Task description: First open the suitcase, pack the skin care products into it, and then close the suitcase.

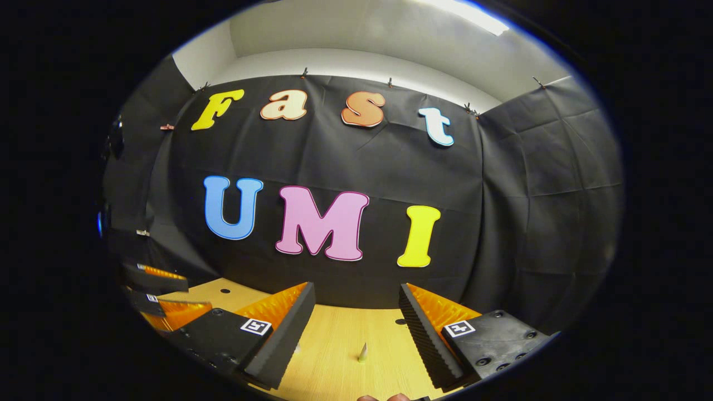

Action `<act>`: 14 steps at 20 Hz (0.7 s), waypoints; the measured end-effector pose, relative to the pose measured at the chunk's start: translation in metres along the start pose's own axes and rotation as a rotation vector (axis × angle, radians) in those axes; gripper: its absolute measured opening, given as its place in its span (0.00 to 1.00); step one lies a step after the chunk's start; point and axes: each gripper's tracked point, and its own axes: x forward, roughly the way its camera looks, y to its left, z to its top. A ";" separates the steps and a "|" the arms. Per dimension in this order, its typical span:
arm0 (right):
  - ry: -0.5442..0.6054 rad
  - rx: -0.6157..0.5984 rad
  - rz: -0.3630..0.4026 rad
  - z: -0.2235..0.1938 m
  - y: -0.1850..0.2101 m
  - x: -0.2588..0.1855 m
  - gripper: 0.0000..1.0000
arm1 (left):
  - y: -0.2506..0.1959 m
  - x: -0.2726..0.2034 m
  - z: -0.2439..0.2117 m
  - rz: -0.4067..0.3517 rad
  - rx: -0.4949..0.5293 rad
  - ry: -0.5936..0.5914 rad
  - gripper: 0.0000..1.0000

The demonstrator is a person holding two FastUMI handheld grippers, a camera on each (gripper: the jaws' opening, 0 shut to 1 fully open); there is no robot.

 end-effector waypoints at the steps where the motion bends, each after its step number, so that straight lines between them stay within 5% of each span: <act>1: -0.003 -0.010 0.005 -0.001 -0.001 0.000 0.96 | -0.004 0.004 -0.012 -0.009 -0.020 0.040 0.97; 5: -0.013 -0.027 0.034 -0.010 -0.015 0.001 0.96 | -0.025 0.025 -0.069 -0.041 -0.037 0.237 0.96; 14: 0.005 -0.018 0.087 -0.058 -0.093 0.022 0.96 | -0.009 0.079 -0.213 0.209 -0.120 0.783 0.96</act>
